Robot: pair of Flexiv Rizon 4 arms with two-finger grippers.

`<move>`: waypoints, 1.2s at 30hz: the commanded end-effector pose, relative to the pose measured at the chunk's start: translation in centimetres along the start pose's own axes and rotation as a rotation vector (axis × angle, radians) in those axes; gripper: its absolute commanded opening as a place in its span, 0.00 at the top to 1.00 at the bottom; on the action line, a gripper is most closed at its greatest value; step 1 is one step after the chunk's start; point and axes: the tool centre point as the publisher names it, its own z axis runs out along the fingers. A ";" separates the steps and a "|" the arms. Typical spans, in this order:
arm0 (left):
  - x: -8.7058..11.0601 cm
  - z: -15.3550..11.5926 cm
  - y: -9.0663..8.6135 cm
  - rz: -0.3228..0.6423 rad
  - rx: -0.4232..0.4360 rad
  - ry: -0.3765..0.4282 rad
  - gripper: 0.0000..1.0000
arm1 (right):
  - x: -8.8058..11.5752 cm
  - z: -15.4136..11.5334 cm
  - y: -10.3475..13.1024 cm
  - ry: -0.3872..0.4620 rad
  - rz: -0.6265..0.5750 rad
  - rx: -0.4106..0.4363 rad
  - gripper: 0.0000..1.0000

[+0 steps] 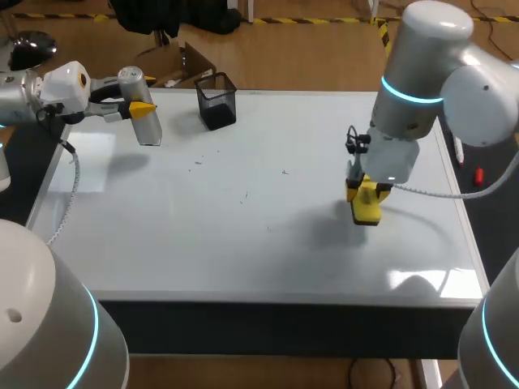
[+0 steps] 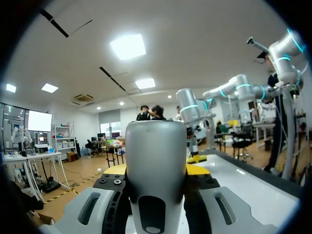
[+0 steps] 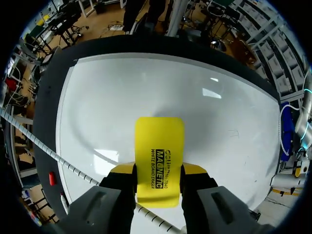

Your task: Pick up the inspection probe, press it on each red-marked spot on the whiteboard one by one, put down the probe, pick up the eraser, and wipe off all the red marks.

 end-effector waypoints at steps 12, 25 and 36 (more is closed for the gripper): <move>0.0 0.0 -0.1 0.002 -0.001 -0.001 1.00 | 1.2 -0.3 -2.6 -0.064 0.016 0.008 1.00; 0.0 0.0 -0.1 0.002 -0.001 -0.001 1.00 | 1.2 -0.3 -2.6 -0.064 0.016 0.008 1.00; 0.0 0.0 -0.1 0.002 -0.001 -0.001 1.00 | 0.4 -0.6 -7.6 -0.003 -0.062 0.022 1.00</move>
